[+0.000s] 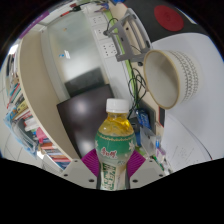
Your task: Pour water
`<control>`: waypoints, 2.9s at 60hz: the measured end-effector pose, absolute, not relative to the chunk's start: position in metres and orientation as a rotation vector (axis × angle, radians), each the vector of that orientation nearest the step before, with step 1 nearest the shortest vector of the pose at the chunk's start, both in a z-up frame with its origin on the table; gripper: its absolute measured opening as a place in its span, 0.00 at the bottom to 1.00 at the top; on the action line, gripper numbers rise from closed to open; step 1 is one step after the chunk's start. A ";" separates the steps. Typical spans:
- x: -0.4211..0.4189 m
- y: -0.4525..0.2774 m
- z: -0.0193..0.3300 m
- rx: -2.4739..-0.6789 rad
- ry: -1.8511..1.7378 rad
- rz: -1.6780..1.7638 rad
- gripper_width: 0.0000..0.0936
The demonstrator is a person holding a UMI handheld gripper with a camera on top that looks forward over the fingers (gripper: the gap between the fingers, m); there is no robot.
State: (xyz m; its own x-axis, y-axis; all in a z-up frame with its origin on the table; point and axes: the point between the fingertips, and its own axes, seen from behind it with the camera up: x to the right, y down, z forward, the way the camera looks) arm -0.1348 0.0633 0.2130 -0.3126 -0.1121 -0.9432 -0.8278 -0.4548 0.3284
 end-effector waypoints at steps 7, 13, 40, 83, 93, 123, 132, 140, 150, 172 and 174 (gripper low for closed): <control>-0.116 0.068 0.214 -1.244 1.347 1.985 0.35; -0.106 0.068 0.213 -1.159 1.405 2.069 0.34; -0.113 0.062 0.227 -1.571 0.992 1.759 0.35; 0.136 0.112 0.125 -1.848 0.029 0.040 0.35; 0.143 0.112 0.092 -1.839 -0.002 -0.006 0.35; 0.156 0.103 0.090 -1.799 0.003 -0.130 0.70; 0.163 0.070 0.088 -1.830 -0.014 -0.192 0.85; 0.158 0.017 0.097 -1.862 -0.020 -0.242 0.85; 0.111 -0.060 0.125 -1.917 0.048 -0.171 0.86; 0.007 -0.133 0.204 -1.977 0.207 0.017 0.88; 0.004 -0.135 0.212 -1.961 0.204 0.011 0.88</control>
